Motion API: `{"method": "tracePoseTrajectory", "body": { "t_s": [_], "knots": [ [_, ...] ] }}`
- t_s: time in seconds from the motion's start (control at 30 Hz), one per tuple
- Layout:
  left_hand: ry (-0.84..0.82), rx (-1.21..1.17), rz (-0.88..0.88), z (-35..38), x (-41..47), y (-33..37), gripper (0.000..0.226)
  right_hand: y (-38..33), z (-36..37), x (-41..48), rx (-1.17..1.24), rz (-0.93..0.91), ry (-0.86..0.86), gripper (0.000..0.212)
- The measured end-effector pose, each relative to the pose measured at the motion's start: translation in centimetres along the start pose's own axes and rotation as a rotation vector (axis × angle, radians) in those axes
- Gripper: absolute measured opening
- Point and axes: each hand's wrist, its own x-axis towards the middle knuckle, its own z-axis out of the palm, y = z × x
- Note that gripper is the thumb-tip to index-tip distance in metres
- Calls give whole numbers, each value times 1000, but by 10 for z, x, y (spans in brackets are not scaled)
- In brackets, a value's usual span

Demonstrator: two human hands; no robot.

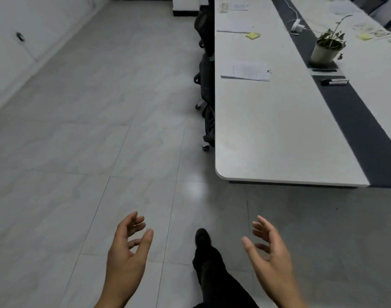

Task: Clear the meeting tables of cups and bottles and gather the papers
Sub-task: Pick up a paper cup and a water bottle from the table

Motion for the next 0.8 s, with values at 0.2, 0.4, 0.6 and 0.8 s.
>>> {"method": "tracePoseTrajectory", "body": {
  "t_s": [0.2, 0.4, 0.6, 0.8],
  "knots": [
    [92, 0, -2, 2, 158, 64, 46, -90, 70, 181, -24, -84, -162, 56],
    [213, -48, 31, -15, 302, 108, 51, -183, 138, 339, -99, -205, -273, 57],
    [237, -76, -23, -7, 475, 92, 45, -218, 236, 487, -135, -203, -287, 58],
    [93, -21, 20, -17, 692, 145, 51, -292, 321, 622, -42, -124, -206, 56]
  ]
}}
